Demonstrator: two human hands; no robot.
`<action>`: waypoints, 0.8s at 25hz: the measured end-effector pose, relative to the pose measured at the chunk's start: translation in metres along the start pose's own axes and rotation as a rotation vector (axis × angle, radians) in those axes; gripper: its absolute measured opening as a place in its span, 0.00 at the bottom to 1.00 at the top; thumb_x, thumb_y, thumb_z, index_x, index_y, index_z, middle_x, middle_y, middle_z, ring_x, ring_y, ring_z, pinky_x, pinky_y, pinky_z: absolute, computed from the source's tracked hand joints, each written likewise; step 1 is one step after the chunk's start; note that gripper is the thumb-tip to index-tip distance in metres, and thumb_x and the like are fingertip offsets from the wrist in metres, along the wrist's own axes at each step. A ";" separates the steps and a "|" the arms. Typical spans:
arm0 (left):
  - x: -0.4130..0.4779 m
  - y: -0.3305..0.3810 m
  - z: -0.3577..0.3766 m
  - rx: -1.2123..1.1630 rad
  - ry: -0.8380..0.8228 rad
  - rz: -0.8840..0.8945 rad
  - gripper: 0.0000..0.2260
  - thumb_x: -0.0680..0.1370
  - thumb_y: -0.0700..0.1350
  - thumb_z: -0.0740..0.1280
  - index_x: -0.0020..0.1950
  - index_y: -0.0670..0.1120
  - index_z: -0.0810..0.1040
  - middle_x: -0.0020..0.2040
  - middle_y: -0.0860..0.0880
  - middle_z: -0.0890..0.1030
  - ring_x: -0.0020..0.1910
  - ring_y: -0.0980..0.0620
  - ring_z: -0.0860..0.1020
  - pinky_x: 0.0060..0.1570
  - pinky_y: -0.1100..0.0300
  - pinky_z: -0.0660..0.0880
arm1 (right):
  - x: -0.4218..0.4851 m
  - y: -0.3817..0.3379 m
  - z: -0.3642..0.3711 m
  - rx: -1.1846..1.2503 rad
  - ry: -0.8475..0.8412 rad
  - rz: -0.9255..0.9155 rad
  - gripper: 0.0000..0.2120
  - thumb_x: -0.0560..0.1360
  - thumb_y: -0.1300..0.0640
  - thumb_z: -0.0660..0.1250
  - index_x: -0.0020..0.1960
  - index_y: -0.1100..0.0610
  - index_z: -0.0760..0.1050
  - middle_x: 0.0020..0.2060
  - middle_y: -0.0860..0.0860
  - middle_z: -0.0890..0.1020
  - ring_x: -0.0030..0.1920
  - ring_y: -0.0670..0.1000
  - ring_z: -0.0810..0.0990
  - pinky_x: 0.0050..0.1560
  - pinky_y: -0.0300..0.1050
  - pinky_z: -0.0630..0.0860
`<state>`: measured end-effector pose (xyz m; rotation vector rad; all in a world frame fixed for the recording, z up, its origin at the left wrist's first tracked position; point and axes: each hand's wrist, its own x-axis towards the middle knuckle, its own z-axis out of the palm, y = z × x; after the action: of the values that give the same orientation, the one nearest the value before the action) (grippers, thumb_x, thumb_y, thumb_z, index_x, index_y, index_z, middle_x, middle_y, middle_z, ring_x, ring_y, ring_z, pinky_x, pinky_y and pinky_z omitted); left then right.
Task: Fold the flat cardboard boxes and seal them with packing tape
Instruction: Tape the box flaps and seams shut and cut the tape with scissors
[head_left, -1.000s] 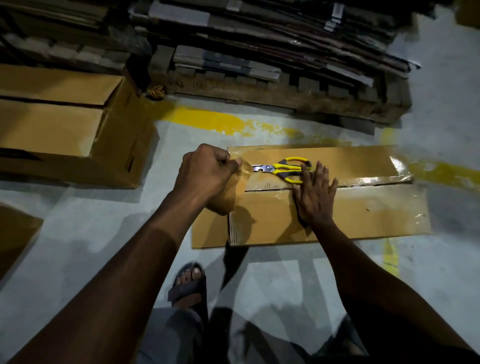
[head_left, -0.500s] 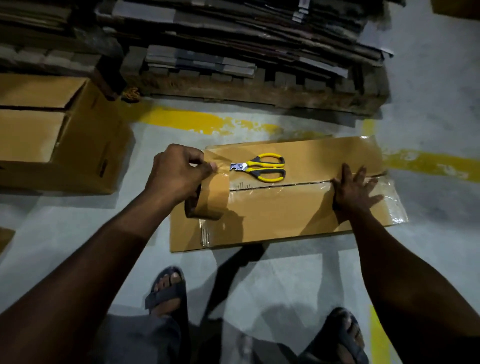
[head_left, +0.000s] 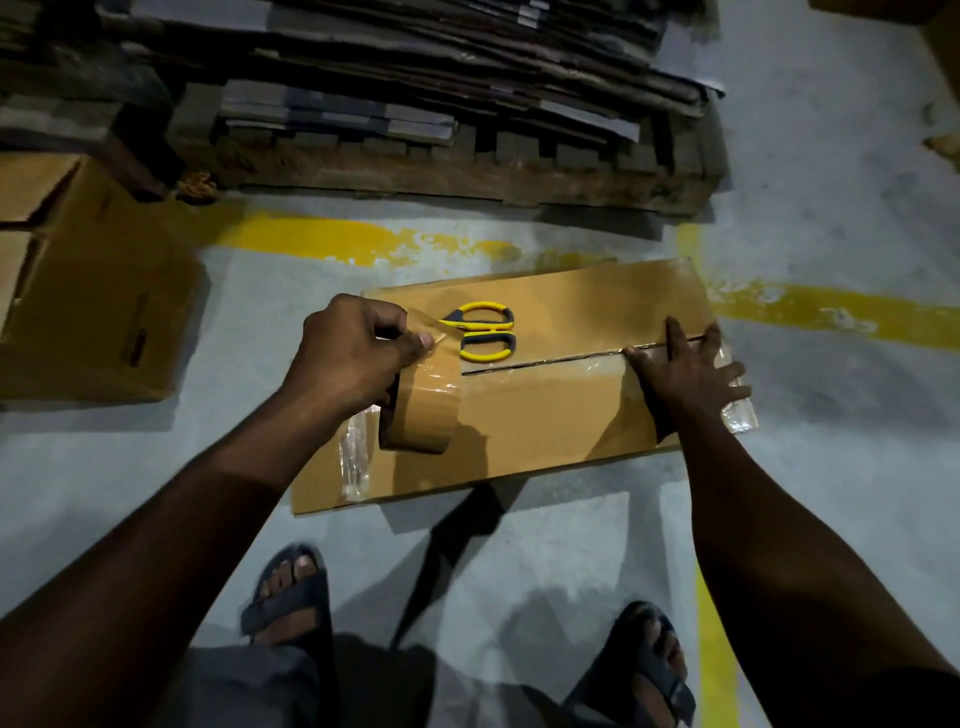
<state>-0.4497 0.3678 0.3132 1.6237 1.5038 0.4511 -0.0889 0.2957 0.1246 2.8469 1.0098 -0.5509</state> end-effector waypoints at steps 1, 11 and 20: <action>0.000 0.000 0.000 0.015 0.001 0.007 0.08 0.75 0.44 0.72 0.39 0.42 0.81 0.34 0.48 0.79 0.32 0.45 0.80 0.34 0.48 0.81 | -0.003 0.002 -0.002 -0.025 0.017 -0.016 0.42 0.67 0.19 0.49 0.76 0.33 0.48 0.79 0.52 0.46 0.72 0.74 0.54 0.67 0.75 0.53; -0.009 -0.027 -0.011 0.022 0.239 0.032 0.10 0.74 0.44 0.70 0.37 0.38 0.80 0.36 0.38 0.80 0.38 0.48 0.77 0.39 0.57 0.70 | -0.095 -0.095 0.010 0.095 0.191 -0.453 0.33 0.73 0.43 0.64 0.75 0.48 0.61 0.75 0.58 0.61 0.71 0.65 0.62 0.68 0.66 0.63; 0.015 -0.131 0.020 -0.496 0.620 -0.318 0.11 0.76 0.46 0.69 0.36 0.43 0.75 0.30 0.53 0.73 0.33 0.55 0.70 0.38 0.59 0.68 | -0.149 -0.185 0.065 -0.081 0.373 -0.967 0.31 0.75 0.44 0.63 0.75 0.51 0.62 0.74 0.61 0.64 0.73 0.65 0.62 0.71 0.67 0.58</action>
<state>-0.5141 0.3627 0.1960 0.8675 1.8611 1.1141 -0.3305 0.3394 0.1268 2.2538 2.3978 0.0193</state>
